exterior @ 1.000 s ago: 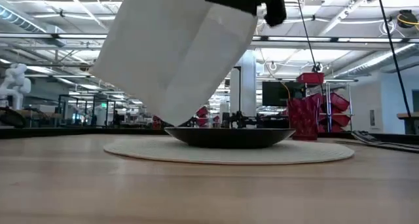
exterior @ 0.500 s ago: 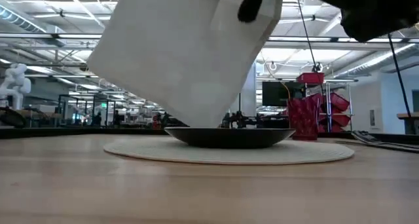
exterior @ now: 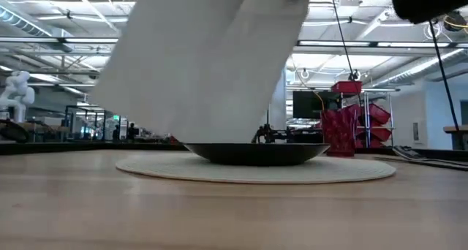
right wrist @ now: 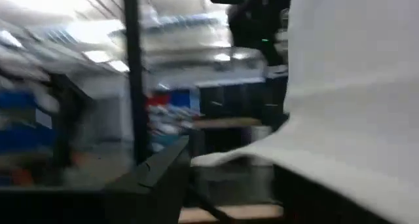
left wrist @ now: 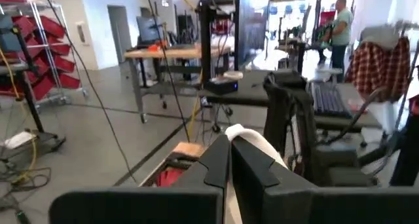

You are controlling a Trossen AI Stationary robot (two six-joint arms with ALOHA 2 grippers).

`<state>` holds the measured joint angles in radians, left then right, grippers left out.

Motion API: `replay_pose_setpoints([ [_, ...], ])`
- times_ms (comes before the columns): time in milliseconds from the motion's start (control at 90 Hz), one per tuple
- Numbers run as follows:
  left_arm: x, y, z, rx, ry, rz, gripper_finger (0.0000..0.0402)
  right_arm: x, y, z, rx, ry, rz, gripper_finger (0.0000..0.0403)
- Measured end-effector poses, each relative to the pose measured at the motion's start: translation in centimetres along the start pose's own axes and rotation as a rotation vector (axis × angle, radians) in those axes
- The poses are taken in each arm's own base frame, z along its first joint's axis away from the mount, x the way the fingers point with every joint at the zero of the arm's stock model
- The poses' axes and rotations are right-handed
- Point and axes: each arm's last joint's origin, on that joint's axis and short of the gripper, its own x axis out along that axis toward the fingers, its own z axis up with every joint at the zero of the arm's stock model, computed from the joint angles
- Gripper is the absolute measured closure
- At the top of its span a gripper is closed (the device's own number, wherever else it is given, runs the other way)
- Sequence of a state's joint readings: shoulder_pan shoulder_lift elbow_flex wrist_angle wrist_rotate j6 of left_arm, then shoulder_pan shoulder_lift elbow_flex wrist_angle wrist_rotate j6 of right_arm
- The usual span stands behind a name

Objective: Set table place
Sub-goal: Fold the white table napkin

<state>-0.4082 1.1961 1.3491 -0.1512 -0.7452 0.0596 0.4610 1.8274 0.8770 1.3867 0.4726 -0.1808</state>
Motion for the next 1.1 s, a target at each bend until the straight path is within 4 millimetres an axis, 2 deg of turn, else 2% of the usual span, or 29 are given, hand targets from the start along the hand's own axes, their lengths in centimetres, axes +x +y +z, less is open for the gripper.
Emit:
replay_pose_setpoints([
  [222,0.0,0.0,-0.6,0.014,0.046,0.008,0.0402,1.2,1.5,2.5,-0.297,0.125,-0.171,0.0204],
  [389,0.0,0.0,-0.7,-0.001,0.056,0.010,0.0402,1.9,2.9,2.9,-0.573,0.321,-0.276,0.0204],
  [511,0.0,0.0,-0.7,0.001,0.058,0.010,0.0402,2.4,3.5,3.4,-0.648,0.381,-0.286,0.0204],
  [633,0.0,0.0,-0.8,0.008,0.067,0.010,0.0402,2.7,3.8,4.0,-0.572,0.348,-0.285,0.0204],
  [778,0.0,0.0,-1.0,0.019,0.080,0.010,0.0402,2.7,3.7,4.2,-0.391,0.302,-0.314,0.0204],
  [944,-0.1,0.0,-1.4,0.044,0.116,0.010,0.0402,3.0,3.4,3.9,-0.137,0.262,-0.306,0.0204],
  [1100,-0.2,0.1,-2.3,0.043,0.187,0.016,0.0402,2.7,2.9,3.0,-0.014,0.262,-0.310,0.0205],
])
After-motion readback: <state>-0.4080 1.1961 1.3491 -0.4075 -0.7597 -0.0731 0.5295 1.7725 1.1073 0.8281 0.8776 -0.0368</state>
